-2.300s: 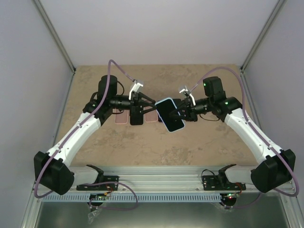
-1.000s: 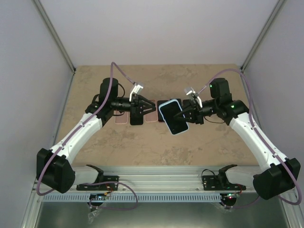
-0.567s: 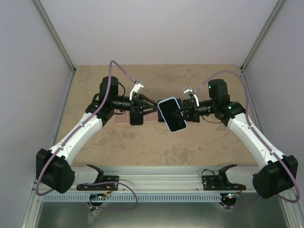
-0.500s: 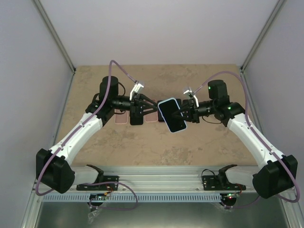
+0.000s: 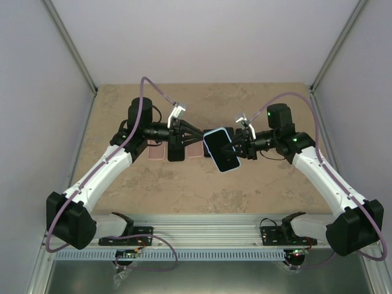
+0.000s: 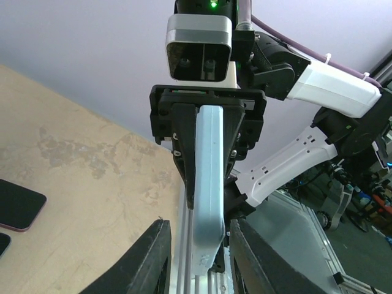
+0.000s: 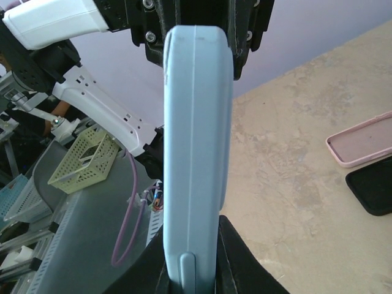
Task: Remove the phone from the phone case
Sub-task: Remove the phone case from the phone.
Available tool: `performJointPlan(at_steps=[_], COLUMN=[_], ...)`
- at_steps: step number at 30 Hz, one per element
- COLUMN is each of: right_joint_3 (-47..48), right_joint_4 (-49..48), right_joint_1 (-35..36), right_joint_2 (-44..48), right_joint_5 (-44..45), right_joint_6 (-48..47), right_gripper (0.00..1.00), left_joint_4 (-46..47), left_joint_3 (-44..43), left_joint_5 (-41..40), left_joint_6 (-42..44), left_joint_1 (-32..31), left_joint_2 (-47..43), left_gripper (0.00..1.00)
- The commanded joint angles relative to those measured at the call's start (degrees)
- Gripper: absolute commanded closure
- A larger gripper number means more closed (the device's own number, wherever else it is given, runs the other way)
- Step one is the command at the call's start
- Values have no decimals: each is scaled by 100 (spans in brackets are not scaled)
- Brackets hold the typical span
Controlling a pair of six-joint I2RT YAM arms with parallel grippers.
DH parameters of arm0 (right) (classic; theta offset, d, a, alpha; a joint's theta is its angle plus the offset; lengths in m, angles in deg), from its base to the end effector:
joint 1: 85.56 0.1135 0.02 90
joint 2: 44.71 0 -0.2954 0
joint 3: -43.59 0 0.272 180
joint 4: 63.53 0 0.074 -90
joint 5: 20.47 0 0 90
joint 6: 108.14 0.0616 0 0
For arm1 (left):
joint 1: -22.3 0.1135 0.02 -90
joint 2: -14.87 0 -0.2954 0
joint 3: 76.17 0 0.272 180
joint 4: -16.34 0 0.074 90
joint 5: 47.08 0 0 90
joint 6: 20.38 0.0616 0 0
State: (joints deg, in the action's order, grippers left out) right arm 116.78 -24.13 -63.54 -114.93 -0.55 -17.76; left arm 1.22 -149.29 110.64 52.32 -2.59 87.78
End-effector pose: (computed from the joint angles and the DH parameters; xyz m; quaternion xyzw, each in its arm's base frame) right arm 0.2268 0.1542 0.3492 -0.3913 0.6693 0.5744 0.2624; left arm 0.2475 -0.1777 0.3718 0.3824 0.6345 -0.5943 0.3131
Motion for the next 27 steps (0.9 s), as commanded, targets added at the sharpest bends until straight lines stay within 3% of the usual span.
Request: performJointPlan(at_steps=[1, 6, 12, 15, 27], right_joint_3=[72, 97, 100, 99, 112], right_joint_4=[-81, -62, -70, -122, -63], right_joint_1=[30, 30, 30, 30, 30], right_joint_2=[96, 122, 97, 87, 126], right_joint_5=[-284, -288, -35, -27, -212], right_joint_6=[-152, -137, -81, -56, -85], right_gripper=[99, 99, 99, 99, 99], left_joint_4=[-108, -514, -406, -421, -769], left_joint_3=[-193, -273, -252, -188, -420], left_joint_5=[-197, -669, -146, -56, -1083], left_joint_6=[203, 572, 595, 607, 721], left_joint_1=[-34, -34, -39, -76, -79], left_joint_2=[26, 46, 41, 14, 165], left_gripper=[73, 78, 66, 66, 83])
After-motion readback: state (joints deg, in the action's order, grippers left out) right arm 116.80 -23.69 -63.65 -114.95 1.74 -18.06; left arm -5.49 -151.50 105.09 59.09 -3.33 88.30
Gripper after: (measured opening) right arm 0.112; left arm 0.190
